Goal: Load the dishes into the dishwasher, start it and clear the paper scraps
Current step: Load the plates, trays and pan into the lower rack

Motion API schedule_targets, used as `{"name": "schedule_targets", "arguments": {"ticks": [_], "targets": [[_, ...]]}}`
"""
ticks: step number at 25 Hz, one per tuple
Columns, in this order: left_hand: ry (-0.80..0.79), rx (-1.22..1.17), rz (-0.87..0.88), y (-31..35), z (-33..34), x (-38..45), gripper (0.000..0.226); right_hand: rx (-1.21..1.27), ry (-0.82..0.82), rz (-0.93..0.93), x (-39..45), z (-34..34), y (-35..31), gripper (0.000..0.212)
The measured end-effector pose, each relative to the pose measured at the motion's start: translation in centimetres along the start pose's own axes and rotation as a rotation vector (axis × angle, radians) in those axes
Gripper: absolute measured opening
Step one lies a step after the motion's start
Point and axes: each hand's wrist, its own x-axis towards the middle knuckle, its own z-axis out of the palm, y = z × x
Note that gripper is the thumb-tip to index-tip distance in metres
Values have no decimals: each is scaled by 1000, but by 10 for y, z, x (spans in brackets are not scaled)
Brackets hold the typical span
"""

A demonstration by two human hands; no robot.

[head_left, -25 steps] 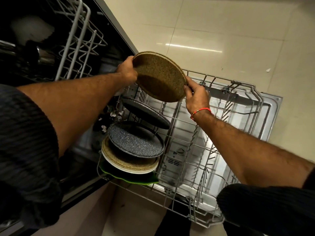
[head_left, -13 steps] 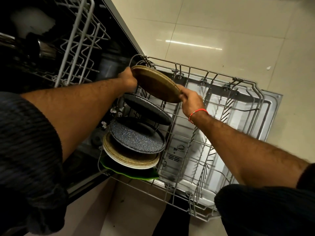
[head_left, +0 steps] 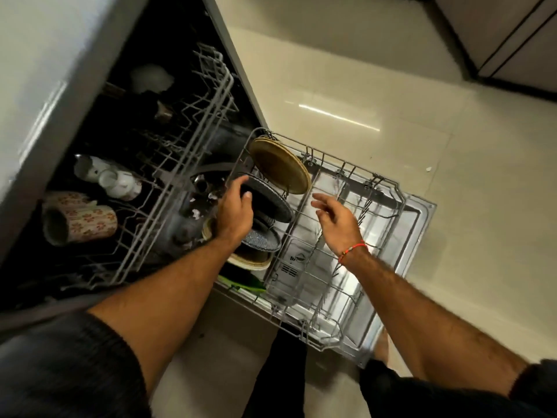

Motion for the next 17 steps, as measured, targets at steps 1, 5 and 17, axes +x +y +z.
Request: {"name": "schedule_targets", "arguments": {"ticks": [1, 5, 17], "targets": [[-9, -45, 7, 10, -12, -24, 40, -3, -25, -15, -22, -7, -14, 38], [26, -258, -4, 62, -59, -120, 41, -24, -87, -82, -103, -31, -71, 40], [502, -565, -65, 103, -187, -340, 33, -195, -491, -355, -264, 4, -215, 32]]}}
